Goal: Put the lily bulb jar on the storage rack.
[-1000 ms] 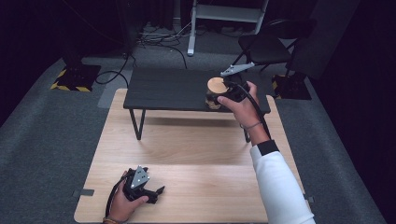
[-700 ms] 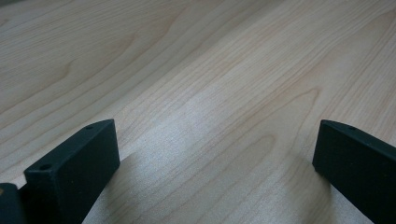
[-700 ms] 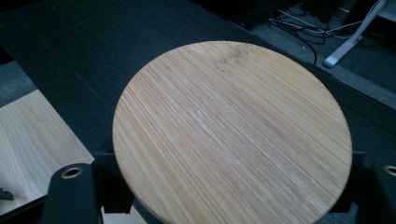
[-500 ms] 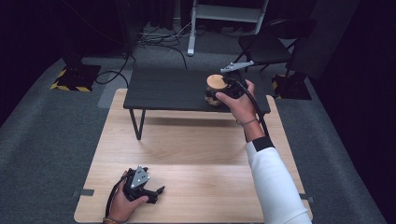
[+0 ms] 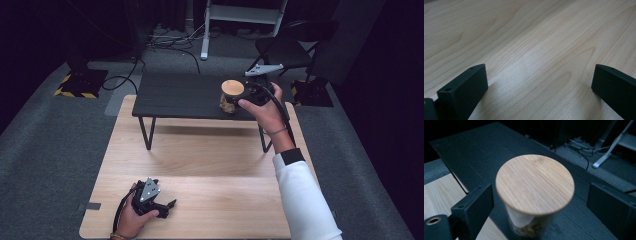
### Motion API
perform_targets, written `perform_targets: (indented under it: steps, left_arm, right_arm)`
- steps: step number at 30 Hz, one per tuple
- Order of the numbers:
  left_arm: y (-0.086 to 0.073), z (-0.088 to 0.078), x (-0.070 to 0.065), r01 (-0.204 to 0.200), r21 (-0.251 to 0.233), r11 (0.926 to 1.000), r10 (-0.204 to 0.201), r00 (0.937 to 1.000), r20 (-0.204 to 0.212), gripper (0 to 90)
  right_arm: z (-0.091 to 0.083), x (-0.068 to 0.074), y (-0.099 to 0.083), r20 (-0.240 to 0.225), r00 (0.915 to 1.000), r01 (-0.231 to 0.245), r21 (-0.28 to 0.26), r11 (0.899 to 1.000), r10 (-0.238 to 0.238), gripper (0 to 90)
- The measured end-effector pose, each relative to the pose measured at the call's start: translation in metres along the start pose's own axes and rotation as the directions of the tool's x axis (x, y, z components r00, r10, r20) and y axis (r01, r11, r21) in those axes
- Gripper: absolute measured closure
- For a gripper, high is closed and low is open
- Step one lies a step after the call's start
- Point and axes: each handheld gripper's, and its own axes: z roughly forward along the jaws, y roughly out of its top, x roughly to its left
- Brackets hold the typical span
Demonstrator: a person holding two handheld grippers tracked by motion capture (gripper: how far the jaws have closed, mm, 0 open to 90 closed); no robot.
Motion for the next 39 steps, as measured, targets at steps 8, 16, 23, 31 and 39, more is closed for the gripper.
perform_targets:
  steps: [8,16,23,31,39]
  left_arm:
    - [0.0,0.0,0.0,0.0,0.0,1.0,0.0,1.0,0.0,0.5]
    - [0.0,0.0,0.0,0.0,0.0,1.0,0.0,1.0,0.0,0.5]
    - [0.0,0.0,0.0,0.0,0.0,1.0,0.0,1.0,0.0,0.5]
    - [0.0,0.0,-0.001,0.002,0.0,1.0,-0.002,1.0,-0.003,0.5]
    - [0.0,0.0,-0.001,0.003,0.0,1.0,-0.003,1.0,-0.004,0.5]
  right_arm:
    - [-0.031,0.012,-0.034,0.027,0.9994,0.026,-0.071,0.997,-0.024,6.9]
    - [-0.052,0.024,-0.078,0.02,0.9992,0.036,-0.096,0.995,-0.034,7.0]
    - [-0.06,0.036,-0.124,0.0,0.9997,0.026,-0.101,0.995,-0.026,7.0]
    - [-0.071,0.047,-0.176,-0.022,0.9996,0.013,-0.112,0.994,-0.015,6.9]
    - [-0.069,0.064,-0.222,0.001,0.9994,0.034,-0.068,0.997,-0.034,6.9]
